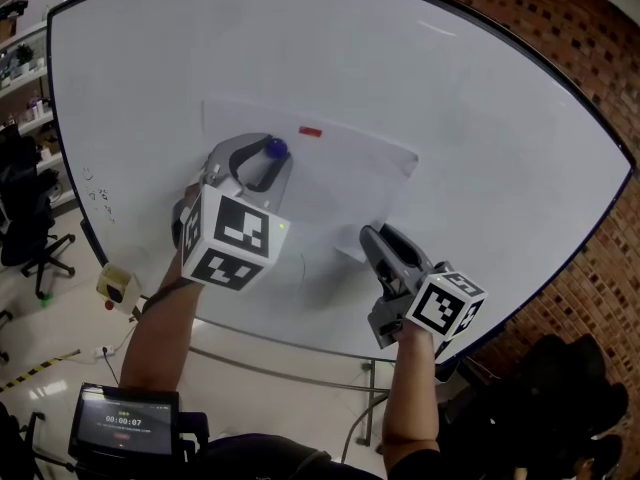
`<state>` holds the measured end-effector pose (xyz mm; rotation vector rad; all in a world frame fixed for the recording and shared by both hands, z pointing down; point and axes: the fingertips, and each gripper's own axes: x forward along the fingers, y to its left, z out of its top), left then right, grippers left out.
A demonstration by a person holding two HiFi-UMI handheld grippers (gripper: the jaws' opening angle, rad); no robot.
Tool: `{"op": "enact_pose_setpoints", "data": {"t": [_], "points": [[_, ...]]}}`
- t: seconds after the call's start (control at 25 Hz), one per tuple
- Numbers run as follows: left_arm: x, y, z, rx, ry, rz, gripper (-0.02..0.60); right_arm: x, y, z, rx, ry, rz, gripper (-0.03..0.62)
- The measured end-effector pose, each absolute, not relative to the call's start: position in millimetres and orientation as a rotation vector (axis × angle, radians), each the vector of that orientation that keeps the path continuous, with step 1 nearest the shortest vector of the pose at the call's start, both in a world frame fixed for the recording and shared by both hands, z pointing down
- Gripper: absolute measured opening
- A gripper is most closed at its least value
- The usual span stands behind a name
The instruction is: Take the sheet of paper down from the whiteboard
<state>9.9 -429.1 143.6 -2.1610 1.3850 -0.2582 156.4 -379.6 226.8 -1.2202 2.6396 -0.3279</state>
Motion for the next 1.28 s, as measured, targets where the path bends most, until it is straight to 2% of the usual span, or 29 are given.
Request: {"op": "enact_pose_setpoints", "data": {"t": [0.28,0.52,1.28], "points": [[10.4,-429.2,142.9,-2.162,1.384,-0.256,0.124,163.0,-382.0,225.1,-1.216,2.619,-0.347,0.127],[10.3,-428.2,142.7,-2.157,1.39,-0.249,0.124,172.0,-389.1,229.7,-1.354,2.583,-0.285,0.015],[10.5,-424.7,138.5,-2.166,1.399,-0.175,0.123,174.7,-385.0,225.4,-1.338,2.504,-0.236,0.011]]}}
